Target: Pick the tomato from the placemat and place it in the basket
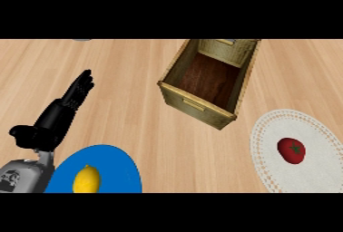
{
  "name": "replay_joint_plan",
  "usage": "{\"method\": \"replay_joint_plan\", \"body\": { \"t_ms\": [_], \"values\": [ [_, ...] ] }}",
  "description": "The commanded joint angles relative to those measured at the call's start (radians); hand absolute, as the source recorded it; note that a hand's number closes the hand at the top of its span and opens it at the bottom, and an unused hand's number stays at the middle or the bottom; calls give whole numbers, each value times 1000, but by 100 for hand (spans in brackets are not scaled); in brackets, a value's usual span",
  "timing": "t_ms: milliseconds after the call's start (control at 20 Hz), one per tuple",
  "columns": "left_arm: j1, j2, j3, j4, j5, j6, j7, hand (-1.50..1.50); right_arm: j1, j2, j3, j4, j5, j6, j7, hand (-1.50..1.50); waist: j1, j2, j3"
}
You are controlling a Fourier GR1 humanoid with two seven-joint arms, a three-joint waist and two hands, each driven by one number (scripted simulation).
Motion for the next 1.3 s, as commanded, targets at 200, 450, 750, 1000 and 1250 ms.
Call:
{"method": "replay_joint_plan", "body": {
  "t_ms": [200,450,750,1000,1250],
  "values": [
    [-3,-25,12,-14,-13,-10,29,0,8,21,39,92,8,33,-172,-150,-5,-1,0],
    [-27,-27,14,-36,-10,-29,57,0,-79,102,166,195,31,-6,-168,-150,25,4,1],
    [62,-54,9,-49,-40,-30,-3,0,-102,266,274,260,119,-122,-152,-150,18,1,0],
    [-26,-43,81,49,-34,-85,-25,0,-170,359,307,336,219,-172,-155,-150,5,1,0],
    [1,-90,60,-10,-91,-54,24,0,-223,428,292,451,290,-217,-223,-150,5,0,0]
  ]
}}
